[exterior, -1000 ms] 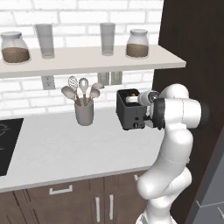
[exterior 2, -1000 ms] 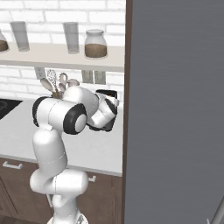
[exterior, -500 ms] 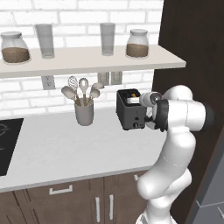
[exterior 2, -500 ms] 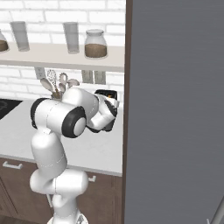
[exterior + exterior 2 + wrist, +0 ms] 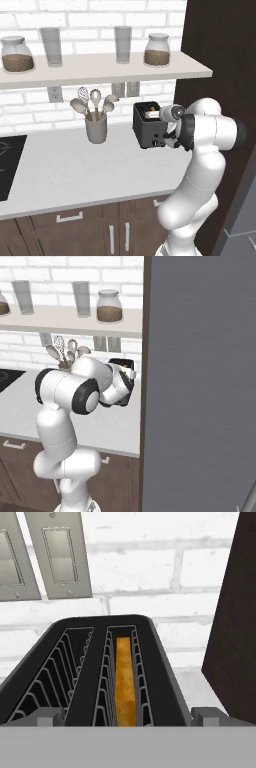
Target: Start the toaster. Once the lever pops up, take the bread to the plate on the dining counter.
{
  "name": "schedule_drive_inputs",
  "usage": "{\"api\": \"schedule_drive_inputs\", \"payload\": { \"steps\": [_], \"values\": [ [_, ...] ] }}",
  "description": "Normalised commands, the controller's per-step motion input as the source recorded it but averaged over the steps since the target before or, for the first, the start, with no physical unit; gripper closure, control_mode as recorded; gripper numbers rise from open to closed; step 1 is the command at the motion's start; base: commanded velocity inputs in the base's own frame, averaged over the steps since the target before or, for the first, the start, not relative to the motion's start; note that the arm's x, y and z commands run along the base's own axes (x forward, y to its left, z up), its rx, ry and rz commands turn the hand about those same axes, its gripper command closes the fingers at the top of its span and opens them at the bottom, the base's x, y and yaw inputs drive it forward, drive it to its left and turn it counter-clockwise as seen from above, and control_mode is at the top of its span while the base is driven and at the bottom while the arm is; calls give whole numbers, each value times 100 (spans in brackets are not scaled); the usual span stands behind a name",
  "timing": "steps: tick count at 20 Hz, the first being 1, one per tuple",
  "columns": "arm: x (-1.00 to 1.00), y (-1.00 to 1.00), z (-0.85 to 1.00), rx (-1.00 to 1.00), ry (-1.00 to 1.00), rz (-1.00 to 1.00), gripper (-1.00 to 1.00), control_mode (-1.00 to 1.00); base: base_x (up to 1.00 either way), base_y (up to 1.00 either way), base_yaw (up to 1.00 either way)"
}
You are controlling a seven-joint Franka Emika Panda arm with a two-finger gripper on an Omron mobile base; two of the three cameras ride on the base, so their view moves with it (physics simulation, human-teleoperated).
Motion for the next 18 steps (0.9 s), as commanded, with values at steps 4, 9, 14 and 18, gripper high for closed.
{"api": "schedule_drive_inputs", "payload": {
  "steps": [4, 9, 14, 18],
  "values": [
    [0, 0, 0, 0, 0, 0, -100, -100, 0, 0, 0],
    [0, 0, 0, 0, 0, 0, -100, -100, 0, 0, 0],
    [0, 0, 0, 0, 0, 0, -100, -100, 0, 0, 0],
    [0, 0, 0, 0, 0, 0, -100, -100, 0, 0, 0]
  ]
}}
